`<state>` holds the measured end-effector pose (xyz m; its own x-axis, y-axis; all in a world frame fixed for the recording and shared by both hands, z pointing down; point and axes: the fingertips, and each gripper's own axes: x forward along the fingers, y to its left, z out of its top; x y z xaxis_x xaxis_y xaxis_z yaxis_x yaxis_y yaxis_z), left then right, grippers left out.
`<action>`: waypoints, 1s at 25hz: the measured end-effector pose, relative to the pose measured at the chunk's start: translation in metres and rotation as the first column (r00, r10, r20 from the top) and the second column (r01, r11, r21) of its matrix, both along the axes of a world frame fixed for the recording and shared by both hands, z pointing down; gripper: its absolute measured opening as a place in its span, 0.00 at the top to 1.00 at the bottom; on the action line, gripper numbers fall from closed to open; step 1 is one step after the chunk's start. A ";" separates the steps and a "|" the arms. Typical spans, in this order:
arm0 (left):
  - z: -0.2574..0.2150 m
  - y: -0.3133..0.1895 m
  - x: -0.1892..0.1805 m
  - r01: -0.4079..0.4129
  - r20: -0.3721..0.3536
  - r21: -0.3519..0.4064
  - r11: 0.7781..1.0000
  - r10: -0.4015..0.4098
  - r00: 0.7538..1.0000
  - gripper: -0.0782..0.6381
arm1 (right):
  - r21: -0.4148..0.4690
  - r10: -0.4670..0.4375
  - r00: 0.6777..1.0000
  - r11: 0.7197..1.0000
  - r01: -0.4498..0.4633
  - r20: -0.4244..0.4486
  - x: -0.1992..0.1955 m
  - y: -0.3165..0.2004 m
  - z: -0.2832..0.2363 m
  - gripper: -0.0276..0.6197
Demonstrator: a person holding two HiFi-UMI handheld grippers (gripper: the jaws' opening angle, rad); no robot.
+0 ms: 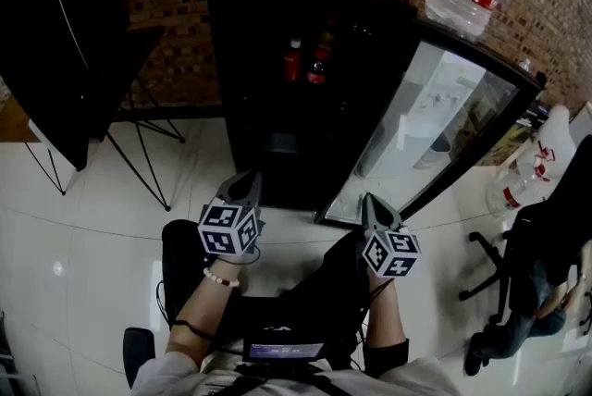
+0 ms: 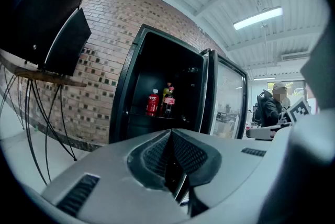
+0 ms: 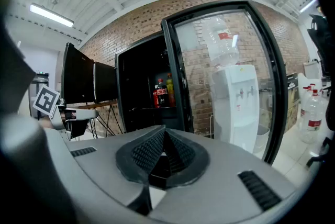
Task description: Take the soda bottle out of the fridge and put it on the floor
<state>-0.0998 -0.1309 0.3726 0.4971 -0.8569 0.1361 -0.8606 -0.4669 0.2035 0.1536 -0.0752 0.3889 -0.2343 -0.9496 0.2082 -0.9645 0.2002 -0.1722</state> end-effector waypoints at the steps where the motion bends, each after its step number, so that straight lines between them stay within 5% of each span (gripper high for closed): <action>1: 0.000 0.000 0.000 0.000 0.000 0.000 1.000 0.000 1.000 0.89 | 0.000 0.001 1.000 1.000 -0.001 0.001 0.000 0.000 -0.001 0.95; 16: -0.008 -0.024 0.015 -0.016 0.025 0.017 1.000 0.015 1.000 0.89 | -0.010 -0.019 1.000 1.000 0.020 0.009 -0.002 -0.002 0.002 0.95; 25: -0.038 -0.083 0.051 -0.066 0.094 0.072 0.995 0.059 0.994 0.89 | -0.020 -0.017 1.000 1.000 0.017 0.010 0.002 -0.004 0.005 0.95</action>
